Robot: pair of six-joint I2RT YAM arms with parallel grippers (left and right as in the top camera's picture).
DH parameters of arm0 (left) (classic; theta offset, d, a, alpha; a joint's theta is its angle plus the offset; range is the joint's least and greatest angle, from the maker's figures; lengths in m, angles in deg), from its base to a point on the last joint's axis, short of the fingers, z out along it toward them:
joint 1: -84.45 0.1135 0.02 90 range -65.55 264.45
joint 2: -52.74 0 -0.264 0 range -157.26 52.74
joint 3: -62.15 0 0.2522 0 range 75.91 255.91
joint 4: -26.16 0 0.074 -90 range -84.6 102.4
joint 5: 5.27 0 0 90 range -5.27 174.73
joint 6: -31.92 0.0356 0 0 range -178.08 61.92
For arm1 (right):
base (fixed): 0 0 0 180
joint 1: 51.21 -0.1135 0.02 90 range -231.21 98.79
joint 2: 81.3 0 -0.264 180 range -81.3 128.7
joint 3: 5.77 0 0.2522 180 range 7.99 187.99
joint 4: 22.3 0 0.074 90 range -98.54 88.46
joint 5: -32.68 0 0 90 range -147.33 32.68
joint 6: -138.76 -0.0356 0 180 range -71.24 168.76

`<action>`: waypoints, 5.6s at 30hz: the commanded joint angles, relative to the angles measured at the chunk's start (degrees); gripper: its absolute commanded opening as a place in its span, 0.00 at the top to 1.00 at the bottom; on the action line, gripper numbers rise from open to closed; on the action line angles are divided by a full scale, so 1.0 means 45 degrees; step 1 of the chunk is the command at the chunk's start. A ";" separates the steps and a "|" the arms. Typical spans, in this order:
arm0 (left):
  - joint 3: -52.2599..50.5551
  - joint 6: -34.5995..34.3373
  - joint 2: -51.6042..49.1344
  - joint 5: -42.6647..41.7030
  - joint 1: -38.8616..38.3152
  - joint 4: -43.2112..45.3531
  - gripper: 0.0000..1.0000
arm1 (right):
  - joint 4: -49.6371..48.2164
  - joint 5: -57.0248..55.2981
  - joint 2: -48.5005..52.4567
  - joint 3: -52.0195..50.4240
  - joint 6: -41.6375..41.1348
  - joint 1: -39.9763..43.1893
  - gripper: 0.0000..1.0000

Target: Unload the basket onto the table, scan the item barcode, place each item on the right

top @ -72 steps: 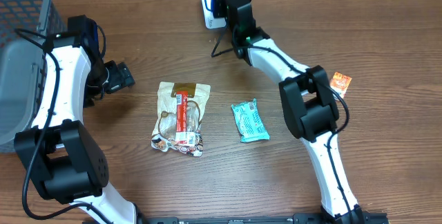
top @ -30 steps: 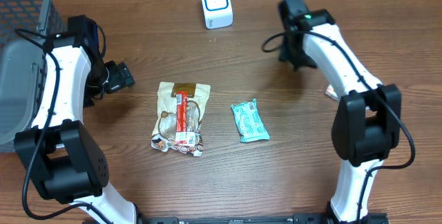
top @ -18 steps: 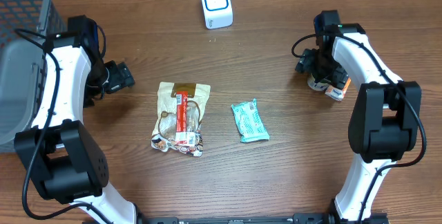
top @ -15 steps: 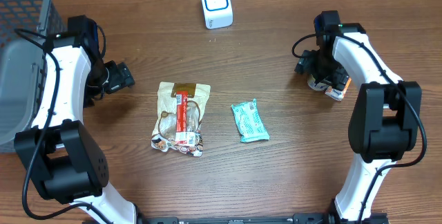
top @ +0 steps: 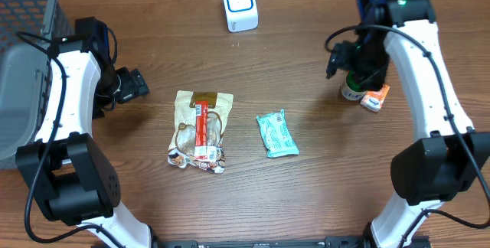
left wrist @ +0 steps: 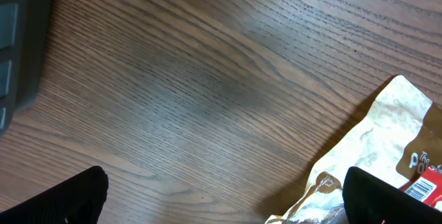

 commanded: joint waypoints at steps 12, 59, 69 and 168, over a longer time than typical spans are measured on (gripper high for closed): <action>0.0185 0.0044 0.0243 0.0117 -0.0044 0.0015 0.00 | -0.1438 0.0894 -0.0083 -0.4852 -0.1384 -0.3555 0.96; 0.0185 0.0044 0.0243 0.0117 -0.0044 0.0015 0.00 | -0.4741 0.1302 -0.6513 -0.6421 -0.1443 -0.3507 0.10; 0.0185 0.0044 0.0243 0.0117 -0.0044 0.0015 0.00 | -0.5634 0.0947 -0.6708 -0.6509 -0.1923 -0.3507 0.04; 0.0185 0.0044 0.0243 0.0117 -0.0044 0.0015 0.00 | -1.1468 0.5168 -0.4099 -1.1827 0.0248 -0.0860 0.96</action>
